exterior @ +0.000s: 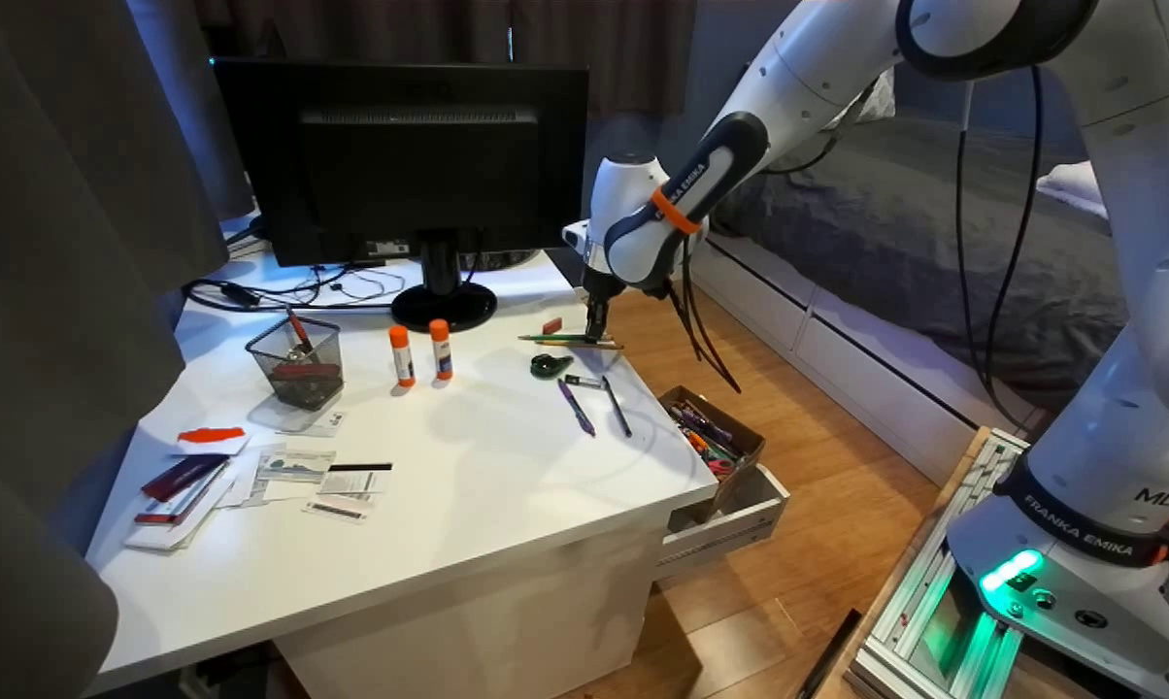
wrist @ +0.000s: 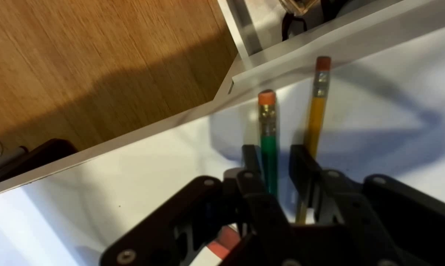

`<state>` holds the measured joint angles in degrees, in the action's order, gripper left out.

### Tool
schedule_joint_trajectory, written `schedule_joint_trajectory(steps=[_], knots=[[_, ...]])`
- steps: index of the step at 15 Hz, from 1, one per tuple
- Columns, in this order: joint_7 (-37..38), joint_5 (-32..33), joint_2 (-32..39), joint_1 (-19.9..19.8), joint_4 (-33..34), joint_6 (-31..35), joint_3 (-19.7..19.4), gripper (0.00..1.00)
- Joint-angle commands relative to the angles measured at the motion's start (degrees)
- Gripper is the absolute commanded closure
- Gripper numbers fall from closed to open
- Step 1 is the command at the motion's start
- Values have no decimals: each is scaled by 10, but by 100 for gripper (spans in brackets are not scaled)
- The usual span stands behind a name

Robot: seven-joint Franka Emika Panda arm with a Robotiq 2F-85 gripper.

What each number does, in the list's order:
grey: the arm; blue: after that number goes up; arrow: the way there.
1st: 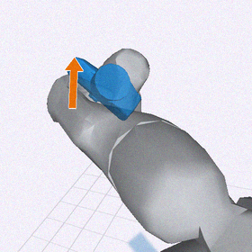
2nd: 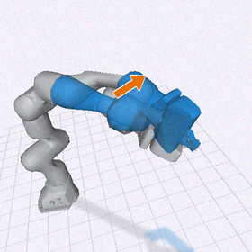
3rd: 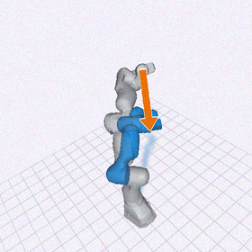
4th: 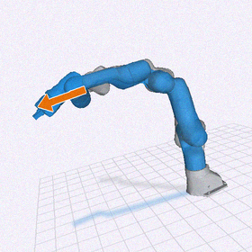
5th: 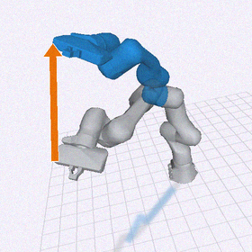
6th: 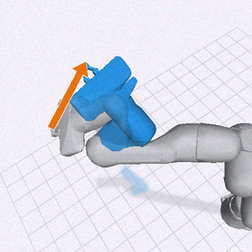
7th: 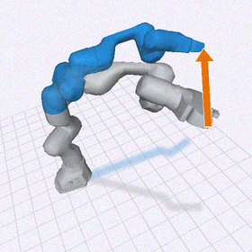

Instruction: Put the pencils inside the box

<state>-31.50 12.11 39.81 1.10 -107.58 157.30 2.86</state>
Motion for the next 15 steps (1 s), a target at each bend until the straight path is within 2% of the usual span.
schedule_joint_trajectory(steps=[1,2,5,10,15], knots=[[14,21,14,-3,22,-18,5,72],[13,22,14,-3,23,-19,5,75],[4,23,15,-6,24,-31,10,100],[-6,23,-1,-12,24,-72,12,97],[-63,-1,-46,-57,-15,-59,50,97]])
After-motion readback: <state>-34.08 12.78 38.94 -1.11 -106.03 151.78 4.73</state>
